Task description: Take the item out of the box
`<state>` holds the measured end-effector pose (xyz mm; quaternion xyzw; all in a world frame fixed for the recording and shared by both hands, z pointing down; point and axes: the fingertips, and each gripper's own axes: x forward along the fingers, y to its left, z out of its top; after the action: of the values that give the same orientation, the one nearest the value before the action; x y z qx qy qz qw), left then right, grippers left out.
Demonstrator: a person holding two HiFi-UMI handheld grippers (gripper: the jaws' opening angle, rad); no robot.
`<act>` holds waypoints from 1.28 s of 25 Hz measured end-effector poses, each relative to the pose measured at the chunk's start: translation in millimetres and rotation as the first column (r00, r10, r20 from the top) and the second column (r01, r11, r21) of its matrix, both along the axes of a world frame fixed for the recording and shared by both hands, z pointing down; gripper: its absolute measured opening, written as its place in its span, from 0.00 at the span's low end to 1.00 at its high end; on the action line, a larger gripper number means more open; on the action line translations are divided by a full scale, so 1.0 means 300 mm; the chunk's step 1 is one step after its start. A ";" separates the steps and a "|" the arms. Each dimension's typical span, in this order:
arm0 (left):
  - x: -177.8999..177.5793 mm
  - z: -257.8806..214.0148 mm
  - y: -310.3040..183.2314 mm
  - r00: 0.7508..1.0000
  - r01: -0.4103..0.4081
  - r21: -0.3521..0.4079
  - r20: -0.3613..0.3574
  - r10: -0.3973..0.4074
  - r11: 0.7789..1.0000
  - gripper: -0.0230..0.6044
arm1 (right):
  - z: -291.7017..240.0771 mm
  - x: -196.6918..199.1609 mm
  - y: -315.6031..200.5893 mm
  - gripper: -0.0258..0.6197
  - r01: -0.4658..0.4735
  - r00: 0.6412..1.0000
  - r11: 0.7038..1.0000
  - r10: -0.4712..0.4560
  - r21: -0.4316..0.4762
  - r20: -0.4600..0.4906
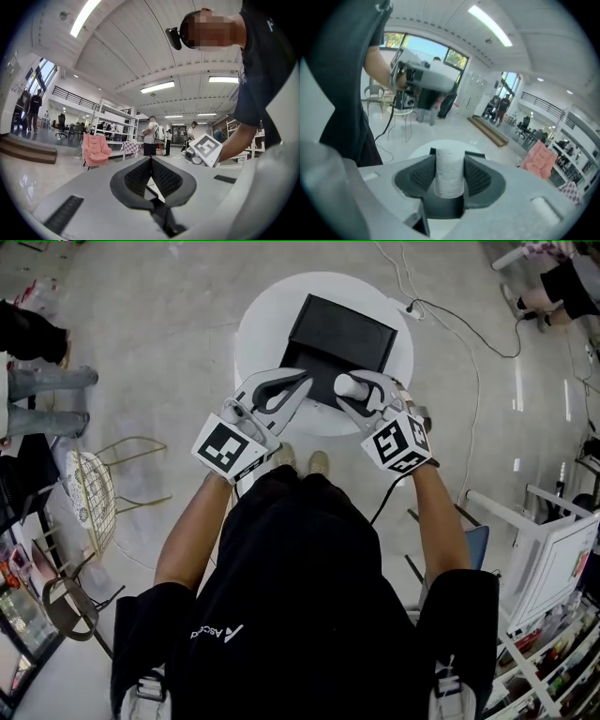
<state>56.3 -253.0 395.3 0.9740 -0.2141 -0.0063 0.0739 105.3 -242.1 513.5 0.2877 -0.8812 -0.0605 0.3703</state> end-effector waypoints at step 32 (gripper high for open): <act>0.119 -0.340 0.237 0.986 -0.097 0.122 -0.125 0.112 0.988 0.04 | -0.687 0.100 0.279 0.32 -0.378 0.617 0.916 0.141 0.135 0.775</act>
<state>92.0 -181.8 293.3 0.9840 -0.1567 -0.0790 0.0315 135.2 -158.4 307.4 0.4624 -0.8840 -0.0076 -0.0676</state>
